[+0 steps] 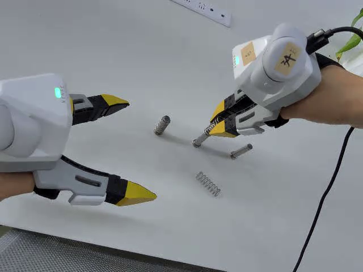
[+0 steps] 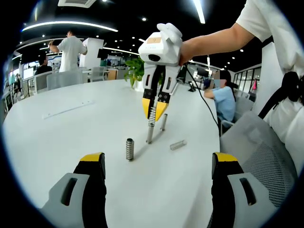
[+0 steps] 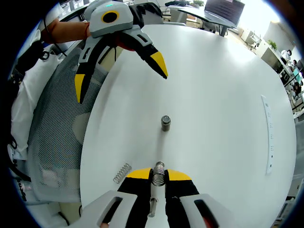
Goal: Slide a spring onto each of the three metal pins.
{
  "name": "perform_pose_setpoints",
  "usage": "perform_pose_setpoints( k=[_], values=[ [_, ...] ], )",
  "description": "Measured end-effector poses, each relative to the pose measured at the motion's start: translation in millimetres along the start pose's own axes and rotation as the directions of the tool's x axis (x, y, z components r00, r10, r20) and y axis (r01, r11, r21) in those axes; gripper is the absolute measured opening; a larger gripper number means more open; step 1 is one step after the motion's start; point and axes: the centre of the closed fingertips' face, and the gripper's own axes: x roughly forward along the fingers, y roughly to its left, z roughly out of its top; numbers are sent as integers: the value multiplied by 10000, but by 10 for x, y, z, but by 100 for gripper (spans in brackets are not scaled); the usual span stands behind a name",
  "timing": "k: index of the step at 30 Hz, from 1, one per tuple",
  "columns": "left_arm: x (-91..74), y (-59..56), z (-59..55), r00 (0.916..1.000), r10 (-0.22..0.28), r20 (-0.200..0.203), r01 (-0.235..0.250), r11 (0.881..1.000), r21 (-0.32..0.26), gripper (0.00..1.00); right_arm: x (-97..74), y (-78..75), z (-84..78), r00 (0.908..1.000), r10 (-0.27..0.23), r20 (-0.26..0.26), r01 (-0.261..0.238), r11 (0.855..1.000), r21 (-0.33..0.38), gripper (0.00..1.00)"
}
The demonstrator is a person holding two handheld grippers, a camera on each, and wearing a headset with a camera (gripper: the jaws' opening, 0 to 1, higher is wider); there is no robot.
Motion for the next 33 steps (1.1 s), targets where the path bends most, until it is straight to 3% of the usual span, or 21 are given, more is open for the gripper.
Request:
perform_pose_setpoints(
  k=[20,33],
  values=[
    [9,-7,-20,10000,-12,-12,12,10000,-33,91,46,71,31,9999,38,-134,-40,9998,-219,6],
    [1,-4,-31,10000,-36,-48,36,10000,-39,90,141,26,-14,9999,65,-159,-69,9997,-229,6]
  ],
)
